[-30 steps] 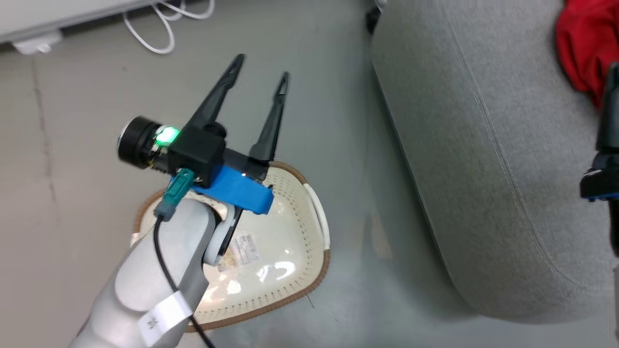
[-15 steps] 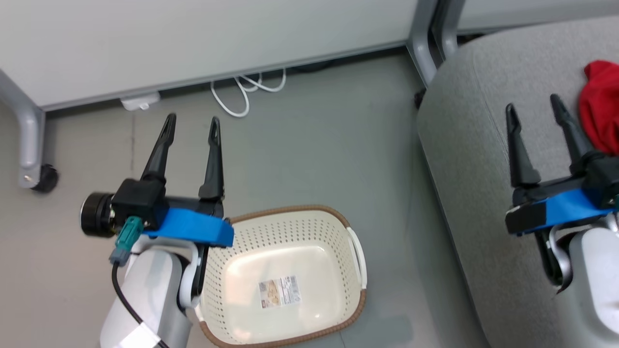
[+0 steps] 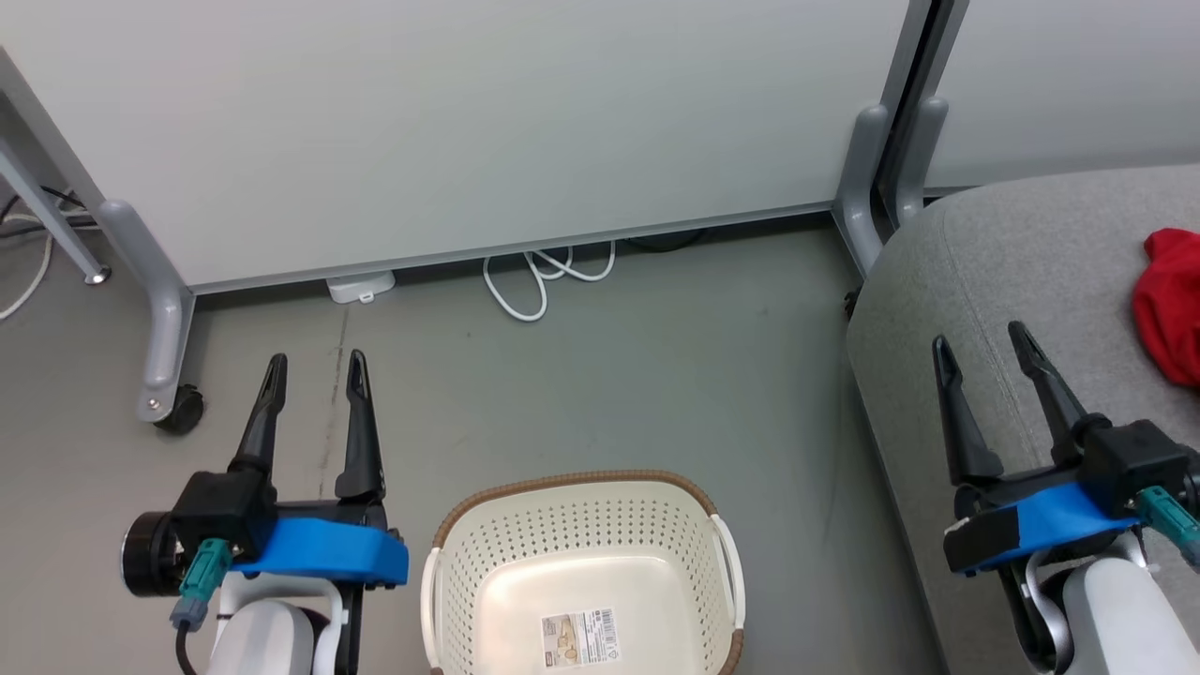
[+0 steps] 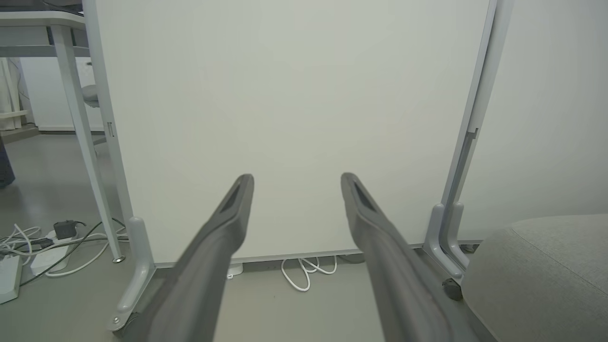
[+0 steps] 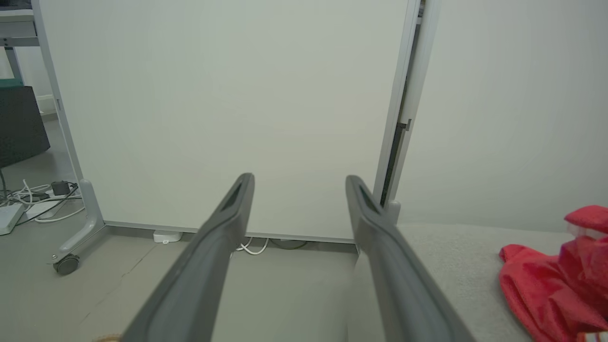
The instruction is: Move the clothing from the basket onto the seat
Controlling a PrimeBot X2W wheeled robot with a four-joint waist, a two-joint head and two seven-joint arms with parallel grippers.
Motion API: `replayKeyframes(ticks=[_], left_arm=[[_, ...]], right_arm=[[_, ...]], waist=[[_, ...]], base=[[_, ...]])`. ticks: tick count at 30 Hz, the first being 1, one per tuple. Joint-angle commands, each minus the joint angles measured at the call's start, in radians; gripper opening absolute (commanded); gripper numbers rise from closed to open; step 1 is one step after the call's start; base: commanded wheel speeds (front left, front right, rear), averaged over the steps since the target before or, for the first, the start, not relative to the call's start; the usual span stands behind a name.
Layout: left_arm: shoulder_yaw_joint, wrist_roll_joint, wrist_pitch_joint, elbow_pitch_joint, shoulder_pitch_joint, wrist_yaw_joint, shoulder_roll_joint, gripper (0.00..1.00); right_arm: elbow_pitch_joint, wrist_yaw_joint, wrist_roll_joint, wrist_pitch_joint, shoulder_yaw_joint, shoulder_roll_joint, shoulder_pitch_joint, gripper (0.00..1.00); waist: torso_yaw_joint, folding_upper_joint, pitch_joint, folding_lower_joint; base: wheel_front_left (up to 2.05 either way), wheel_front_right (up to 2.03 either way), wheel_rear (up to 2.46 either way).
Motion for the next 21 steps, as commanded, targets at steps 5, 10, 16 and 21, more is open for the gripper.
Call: replayKeyframes(ticks=[5, 10, 16, 21], left_arm=[[0.032, 0.016, -0.003, -0.021, 0.071, -0.024, -0.009, 1.0], [0.039, 0.019, -0.003, -0.023, 0.105, -0.032, -0.011, 1.0], [0.033, 0.001, -0.003, -0.008, 0.122, -0.042, -0.012, 1.0], [0.025, -0.004, -0.003, 0.002, 0.125, -0.045, -0.012, 1.0]], right_arm=[[-0.019, 0.0, 0.015, -0.003, -0.005, 0.023, 0.068, 1.0], [-0.034, 0.0, 0.021, -0.003, -0.011, 0.041, 0.108, 1.0], [-0.039, 0.0, 0.025, -0.003, -0.011, 0.055, 0.136, 1.0], [-0.034, 0.0, 0.029, -0.003, -0.01, 0.065, 0.147, 1.0]], waist=[[0.009, -0.0001, -0.045, 0.0002], [0.016, -0.0001, -0.057, 0.0002], [0.023, -0.0001, -0.061, 0.0002], [0.029, -0.0001, -0.064, 0.0002]], base=[[0.0, 0.0, 0.0], [0.0, 0.0, 0.0], [0.0, 0.0, 0.0], [0.0, 0.0, 0.0]])
